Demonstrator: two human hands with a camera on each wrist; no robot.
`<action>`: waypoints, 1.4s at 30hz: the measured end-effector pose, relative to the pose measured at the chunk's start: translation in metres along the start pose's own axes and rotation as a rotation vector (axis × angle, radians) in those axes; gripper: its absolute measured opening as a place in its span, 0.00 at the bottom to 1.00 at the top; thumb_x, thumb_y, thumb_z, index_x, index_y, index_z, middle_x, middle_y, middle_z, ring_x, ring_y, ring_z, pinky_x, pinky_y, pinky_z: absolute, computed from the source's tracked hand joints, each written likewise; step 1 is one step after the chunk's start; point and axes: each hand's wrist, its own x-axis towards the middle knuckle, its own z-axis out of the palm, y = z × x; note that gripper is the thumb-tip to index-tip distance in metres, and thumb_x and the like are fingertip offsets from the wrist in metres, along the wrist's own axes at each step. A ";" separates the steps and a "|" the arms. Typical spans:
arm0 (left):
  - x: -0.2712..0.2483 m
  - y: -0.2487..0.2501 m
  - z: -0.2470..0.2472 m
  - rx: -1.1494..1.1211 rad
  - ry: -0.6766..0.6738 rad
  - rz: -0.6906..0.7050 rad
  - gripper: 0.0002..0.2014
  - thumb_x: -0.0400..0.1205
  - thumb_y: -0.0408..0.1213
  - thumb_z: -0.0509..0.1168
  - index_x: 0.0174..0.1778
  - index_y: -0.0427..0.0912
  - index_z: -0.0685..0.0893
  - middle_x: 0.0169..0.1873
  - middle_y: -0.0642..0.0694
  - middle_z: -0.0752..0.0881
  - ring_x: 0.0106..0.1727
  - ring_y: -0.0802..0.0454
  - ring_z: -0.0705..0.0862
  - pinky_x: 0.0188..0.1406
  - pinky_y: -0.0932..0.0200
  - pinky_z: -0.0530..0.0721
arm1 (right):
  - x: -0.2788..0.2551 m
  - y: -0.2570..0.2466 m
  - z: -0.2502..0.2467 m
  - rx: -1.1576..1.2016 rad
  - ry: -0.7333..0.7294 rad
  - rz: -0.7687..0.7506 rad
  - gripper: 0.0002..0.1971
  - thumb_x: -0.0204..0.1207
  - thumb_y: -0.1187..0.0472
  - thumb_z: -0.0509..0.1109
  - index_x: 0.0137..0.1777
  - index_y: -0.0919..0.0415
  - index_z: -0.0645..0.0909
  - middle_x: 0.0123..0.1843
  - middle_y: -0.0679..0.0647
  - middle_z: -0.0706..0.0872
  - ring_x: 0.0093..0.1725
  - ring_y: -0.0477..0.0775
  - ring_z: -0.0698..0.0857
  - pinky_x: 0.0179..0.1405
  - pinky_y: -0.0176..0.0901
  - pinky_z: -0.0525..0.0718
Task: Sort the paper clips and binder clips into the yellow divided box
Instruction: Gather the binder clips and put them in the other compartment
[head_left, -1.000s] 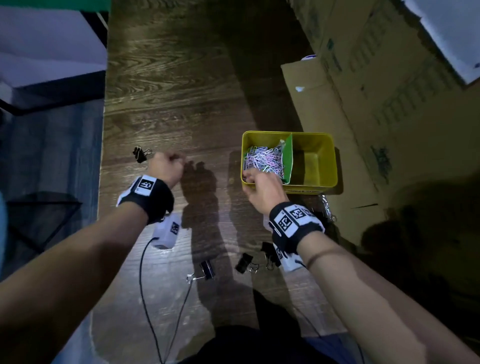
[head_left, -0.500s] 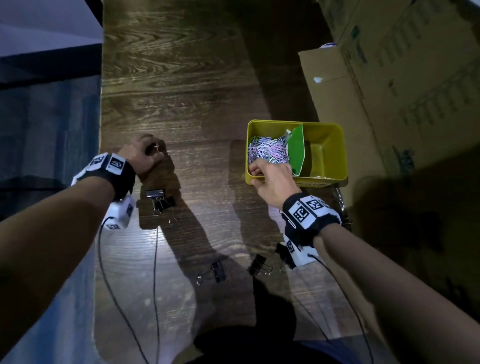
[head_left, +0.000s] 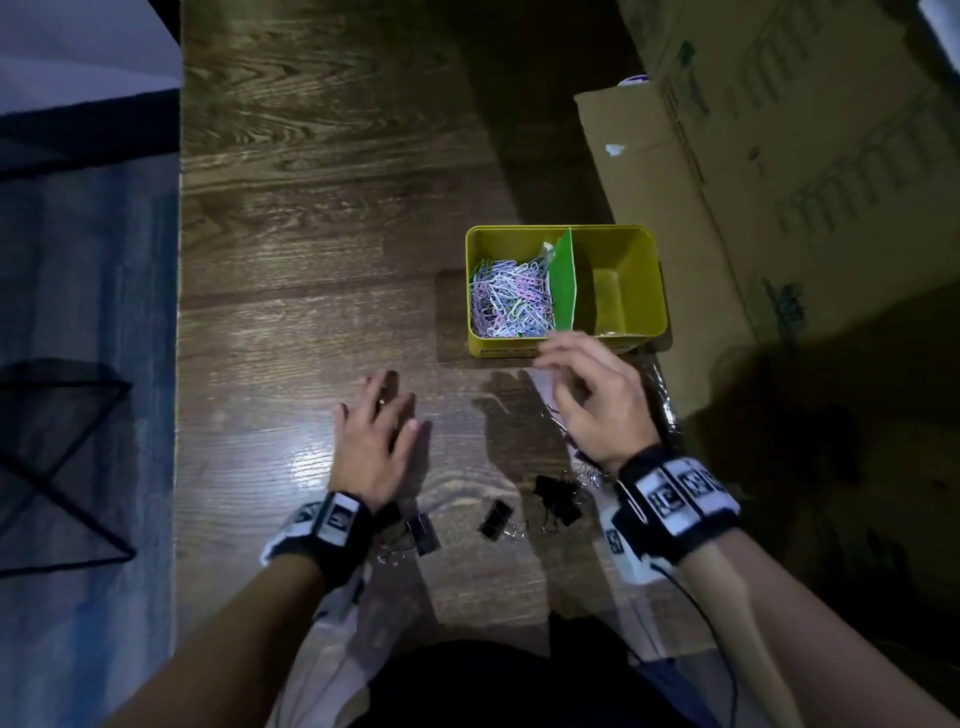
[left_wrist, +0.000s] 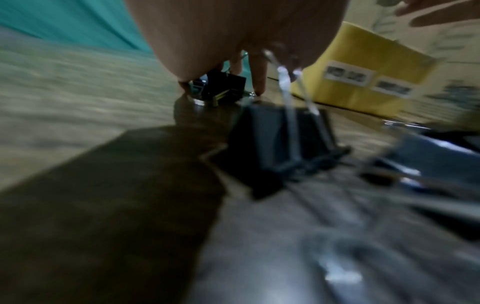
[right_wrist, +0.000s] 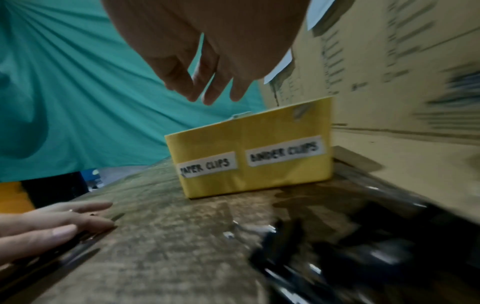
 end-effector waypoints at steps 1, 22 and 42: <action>-0.004 0.012 0.008 0.015 -0.038 0.041 0.26 0.80 0.57 0.48 0.67 0.50 0.78 0.80 0.45 0.60 0.81 0.45 0.57 0.75 0.34 0.54 | -0.012 0.006 -0.007 -0.011 0.034 0.015 0.11 0.74 0.69 0.63 0.48 0.64 0.87 0.58 0.56 0.85 0.63 0.46 0.79 0.70 0.32 0.71; -0.096 0.007 0.025 0.259 -0.326 0.051 0.59 0.58 0.84 0.51 0.80 0.58 0.37 0.80 0.35 0.51 0.80 0.39 0.48 0.68 0.21 0.52 | -0.087 0.049 0.007 -0.429 -0.562 0.432 0.49 0.63 0.23 0.62 0.82 0.38 0.49 0.85 0.53 0.40 0.82 0.53 0.31 0.76 0.69 0.33; -0.052 0.062 0.036 0.306 -0.384 0.100 0.57 0.56 0.81 0.48 0.69 0.64 0.17 0.75 0.38 0.24 0.78 0.38 0.28 0.76 0.37 0.36 | -0.109 0.044 0.014 -0.369 -0.754 0.432 0.64 0.57 0.19 0.57 0.76 0.51 0.19 0.77 0.58 0.17 0.76 0.58 0.19 0.74 0.66 0.25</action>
